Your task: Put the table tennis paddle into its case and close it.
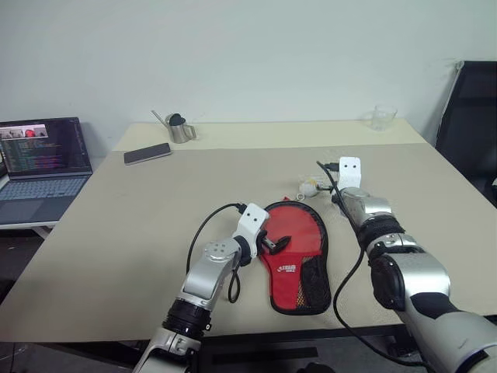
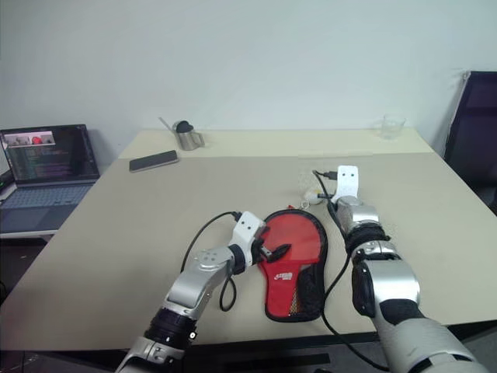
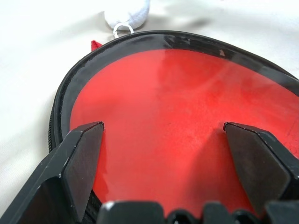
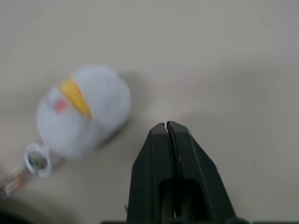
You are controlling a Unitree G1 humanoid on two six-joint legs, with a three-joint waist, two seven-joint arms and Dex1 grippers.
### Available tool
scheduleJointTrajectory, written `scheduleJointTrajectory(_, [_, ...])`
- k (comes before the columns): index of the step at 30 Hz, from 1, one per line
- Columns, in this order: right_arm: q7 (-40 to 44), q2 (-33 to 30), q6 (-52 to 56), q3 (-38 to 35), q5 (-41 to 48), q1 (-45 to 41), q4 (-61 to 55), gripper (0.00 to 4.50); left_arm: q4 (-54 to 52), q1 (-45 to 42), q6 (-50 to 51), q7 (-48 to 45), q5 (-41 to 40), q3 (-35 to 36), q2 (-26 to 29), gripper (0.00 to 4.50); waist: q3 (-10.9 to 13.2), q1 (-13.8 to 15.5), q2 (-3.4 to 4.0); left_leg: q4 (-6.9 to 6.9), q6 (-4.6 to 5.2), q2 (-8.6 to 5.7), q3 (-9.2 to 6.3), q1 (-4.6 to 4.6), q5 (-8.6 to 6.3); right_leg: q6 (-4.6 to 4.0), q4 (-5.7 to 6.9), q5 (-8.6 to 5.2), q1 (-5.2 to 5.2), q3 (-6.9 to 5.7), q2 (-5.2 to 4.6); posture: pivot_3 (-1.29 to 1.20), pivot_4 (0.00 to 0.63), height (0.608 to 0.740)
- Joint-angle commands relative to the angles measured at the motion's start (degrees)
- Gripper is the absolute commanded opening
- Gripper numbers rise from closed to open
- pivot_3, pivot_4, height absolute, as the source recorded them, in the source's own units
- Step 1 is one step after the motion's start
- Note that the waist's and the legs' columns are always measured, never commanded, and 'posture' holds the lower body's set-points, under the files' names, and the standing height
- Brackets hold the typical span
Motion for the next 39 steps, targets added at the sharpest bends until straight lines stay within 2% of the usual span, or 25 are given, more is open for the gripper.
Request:
scheduleJointTrajectory(1, [5.31, 0.26, 5.88, 2.44, 1.17, 2.04, -11.46, 0.02, 1.37, -0.72, -0.91, -0.79, -0.04, -1.25, -0.74, 4.50, 0.00, 0.00, 0.00, 0.00, 0.00, 0.00, -0.01, 0.00, 0.00, 0.00, 0.00, 0.00, 0.00, -0.01, 0.00, 0.00, 0.150, 0.740])
scheduleJointTrajectory(2, [5.19, 0.47, 6.09, 2.01, 1.59, 2.24, -12.68, 0.02, 1.59, -0.82, -1.04, -0.91, 0.01, -1.38, -0.86, 4.50, 0.00, 0.00, 0.01, 0.00, 0.01, 0.00, -0.01, 0.00, 0.00, 0.00, 0.01, 0.00, 0.00, -0.02, 0.00, 0.00, 0.150, 0.740])
scheduleJointTrajectory(5, [3.47, 1.29, 4.29, -0.98, 3.48, 0.43, -12.73, 0.60, 1.93, -0.88, -1.25, -1.10, 0.15, -1.51, -1.08, 4.50, 0.01, 0.07, 0.02, 0.01, 0.00, -0.01, -0.03, 0.02, 0.00, 0.01, 0.04, 0.00, 0.00, -0.05, 0.00, 0.00, 0.150, 0.740])
scheduleJointTrajectory(16, [-2.93, 4.37, 0.07, -5.76, 6.09, -6.40, -0.53, 4.42, 2.08, -1.02, -1.42, -1.02, 0.56, -1.14, -0.85, 4.50, 0.01, 0.12, 0.03, 0.00, -0.02, -0.01, -0.06, 0.02, 0.01, 0.00, 0.01, 0.00, 0.00, -0.06, 0.00, 0.00, 0.150, 0.740])
scheduleJointTrajectory(25, [-7.03, 7.99, -2.84, -7.20, 6.08, -9.70, 7.79, 4.47, 1.90, -0.79, -1.32, -0.60, 0.55, -0.96, -1.06, 4.50, 0.02, 0.11, 0.04, 0.00, -0.01, -0.01, -0.06, 0.01, 0.00, 0.00, 0.00, 0.00, 0.00, -0.05, 0.00, 0.00, 0.150, 0.740])
scheduleJointTrajectory(31, [-11.45, 10.22, -7.85, -7.02, 4.88, -9.53, 12.49, 4.47, 1.72, -0.61, -1.28, -0.38, 0.56, -0.91, -1.19, 4.50, 0.02, 0.10, 0.04, 0.00, -0.03, -0.02, -0.06, 0.00, 0.01, 0.00, 0.00, 0.00, 0.00, -0.05, -0.01, 0.00, 0.150, 0.740])
scheduleJointTrajectory(39, [-13.40, 12.67, -13.06, -6.67, 4.09, -8.68, 16.75, 4.47, 1.21, -0.31, -1.13, -0.15, 0.60, -0.88, -1.07, 4.50, 0.02, 0.06, 0.05, 0.00, -0.04, -0.01, -0.07, 0.01, 0.02, 0.00, 0.01, 0.00, 0.00, -0.05, 0.00, 0.00, 0.150, 0.740])
